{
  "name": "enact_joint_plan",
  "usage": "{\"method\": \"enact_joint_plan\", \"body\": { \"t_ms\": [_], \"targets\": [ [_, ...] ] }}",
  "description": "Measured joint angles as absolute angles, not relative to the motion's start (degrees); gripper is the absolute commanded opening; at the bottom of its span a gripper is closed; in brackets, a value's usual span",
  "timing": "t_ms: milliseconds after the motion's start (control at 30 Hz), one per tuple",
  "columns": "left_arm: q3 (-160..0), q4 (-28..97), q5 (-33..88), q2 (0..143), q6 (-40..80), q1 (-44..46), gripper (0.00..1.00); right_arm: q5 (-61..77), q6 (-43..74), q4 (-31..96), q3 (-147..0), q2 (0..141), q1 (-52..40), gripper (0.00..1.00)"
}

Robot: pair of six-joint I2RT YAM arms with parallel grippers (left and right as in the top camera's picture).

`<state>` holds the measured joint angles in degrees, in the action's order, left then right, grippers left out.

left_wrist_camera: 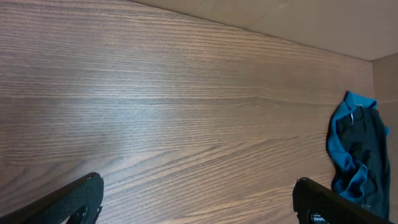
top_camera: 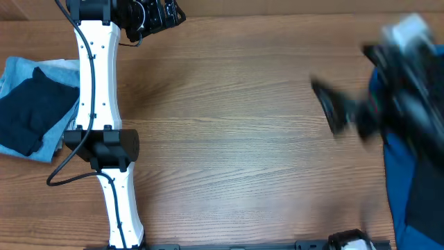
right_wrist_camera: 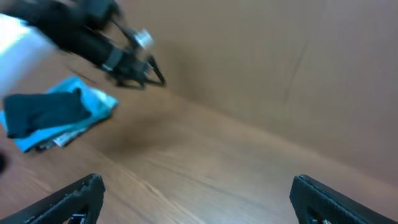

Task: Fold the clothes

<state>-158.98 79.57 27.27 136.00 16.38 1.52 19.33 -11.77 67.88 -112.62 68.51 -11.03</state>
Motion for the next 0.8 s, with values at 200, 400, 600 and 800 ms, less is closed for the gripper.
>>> {"method": "enact_joint_plan", "body": {
  "t_ms": [200, 400, 600, 800],
  "targets": [
    [-158.98, 79.55, 27.27, 136.05, 16.38, 1.52, 1.00, 16.14, -12.10, 78.48, -103.42, 33.71, -16.58, 1.00],
    [-158.93, 79.66, 27.27, 136.05, 16.38, 1.52, 1.00, 16.08, -12.32, 69.93, -71.09, 13.06, -16.21, 1.00],
    [-158.93, 79.61, 27.24, 136.05, 16.40, 1.52, 1.00, 15.99, -12.27, 33.28, -32.86, 4.32, -14.96, 1.00],
    [-158.93, 79.64, 27.27, 136.05, 16.51, 1.52, 1.00, 16.08, -12.29, 2.04, -12.01, 1.06, -10.61, 1.00]
  ]
}}
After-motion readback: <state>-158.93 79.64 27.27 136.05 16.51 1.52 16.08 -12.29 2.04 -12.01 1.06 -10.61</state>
